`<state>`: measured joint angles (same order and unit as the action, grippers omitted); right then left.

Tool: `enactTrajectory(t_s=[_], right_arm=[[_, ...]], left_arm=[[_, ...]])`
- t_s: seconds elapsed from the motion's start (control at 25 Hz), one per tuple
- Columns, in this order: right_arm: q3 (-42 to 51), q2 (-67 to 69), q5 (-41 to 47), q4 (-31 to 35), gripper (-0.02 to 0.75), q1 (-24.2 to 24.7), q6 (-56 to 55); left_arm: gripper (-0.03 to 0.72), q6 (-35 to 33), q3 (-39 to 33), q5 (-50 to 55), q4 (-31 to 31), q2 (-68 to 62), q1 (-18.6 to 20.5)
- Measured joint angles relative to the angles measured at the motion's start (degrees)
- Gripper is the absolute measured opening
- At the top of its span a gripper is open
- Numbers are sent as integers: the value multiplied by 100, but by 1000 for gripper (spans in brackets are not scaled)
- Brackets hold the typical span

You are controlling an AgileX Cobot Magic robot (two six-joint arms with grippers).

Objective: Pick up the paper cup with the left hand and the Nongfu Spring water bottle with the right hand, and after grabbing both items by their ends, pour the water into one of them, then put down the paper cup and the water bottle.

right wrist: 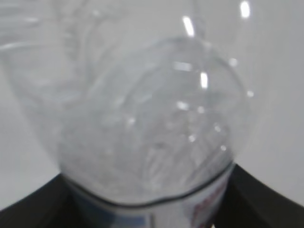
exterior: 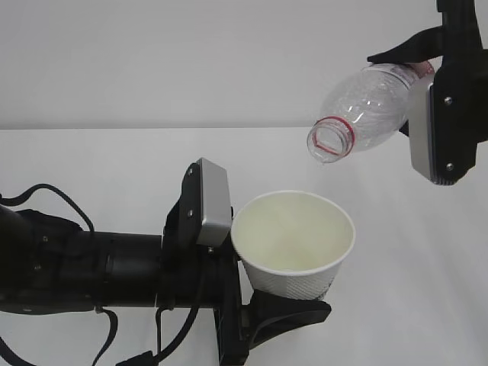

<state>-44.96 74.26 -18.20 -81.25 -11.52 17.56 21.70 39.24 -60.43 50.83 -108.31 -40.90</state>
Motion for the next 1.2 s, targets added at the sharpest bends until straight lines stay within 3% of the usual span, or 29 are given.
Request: enactTrajectory(t_s=[1.2], right_arm=[[0,0,0,13,484,0,117]], left_arm=[[580,0,0,186,-126,0,0]])
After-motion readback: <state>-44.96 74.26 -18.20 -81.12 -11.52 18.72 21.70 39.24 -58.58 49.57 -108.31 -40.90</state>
